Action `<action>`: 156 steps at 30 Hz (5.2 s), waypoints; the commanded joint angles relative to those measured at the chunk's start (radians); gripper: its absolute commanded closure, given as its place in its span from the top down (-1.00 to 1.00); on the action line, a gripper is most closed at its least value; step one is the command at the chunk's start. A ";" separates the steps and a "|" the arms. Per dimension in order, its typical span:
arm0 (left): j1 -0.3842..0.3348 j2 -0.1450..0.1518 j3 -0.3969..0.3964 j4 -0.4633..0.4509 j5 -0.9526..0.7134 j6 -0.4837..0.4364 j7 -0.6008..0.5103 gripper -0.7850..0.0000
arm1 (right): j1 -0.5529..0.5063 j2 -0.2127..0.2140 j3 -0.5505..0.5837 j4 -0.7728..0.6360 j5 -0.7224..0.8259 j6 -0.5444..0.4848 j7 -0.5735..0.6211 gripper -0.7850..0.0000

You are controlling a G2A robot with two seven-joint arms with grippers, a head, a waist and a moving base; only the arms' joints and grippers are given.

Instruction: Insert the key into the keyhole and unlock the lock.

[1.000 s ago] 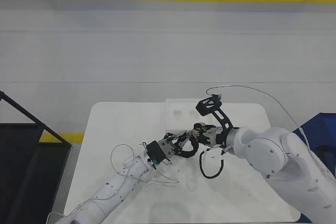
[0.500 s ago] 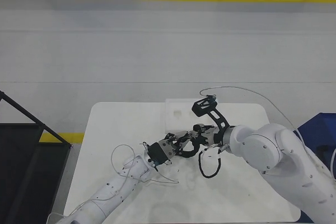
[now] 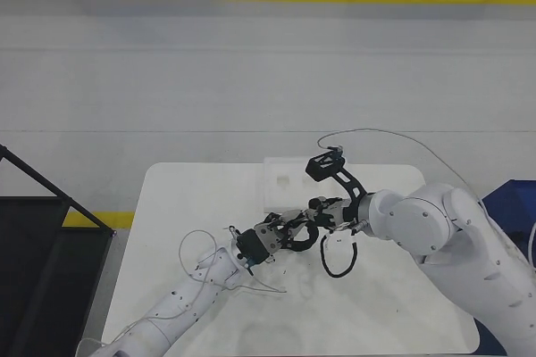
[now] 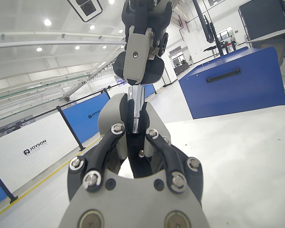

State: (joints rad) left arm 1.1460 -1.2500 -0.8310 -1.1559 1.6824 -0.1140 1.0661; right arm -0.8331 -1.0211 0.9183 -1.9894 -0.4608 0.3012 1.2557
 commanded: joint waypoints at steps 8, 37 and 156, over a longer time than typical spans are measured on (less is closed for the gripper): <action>-0.002 -0.004 -0.002 0.003 0.012 -0.010 0.020 -1.00 | 0.016 -0.007 0.000 0.037 0.042 -0.035 -0.014 -1.00; 0.013 -0.016 -0.026 0.016 -0.021 -0.041 0.045 -1.00 | -0.019 -0.011 0.022 0.043 0.061 -0.049 -0.074 -0.55; 0.146 0.153 -0.473 -0.323 0.005 -0.669 -0.074 -1.00 | -0.248 0.033 0.067 0.680 -0.119 -0.484 -0.095 -0.33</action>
State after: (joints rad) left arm 1.2921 -1.0971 -1.3043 -1.4789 1.6878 -0.7832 0.9919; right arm -1.0800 -0.9885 0.9855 -1.3092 -0.5812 -0.1827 1.1601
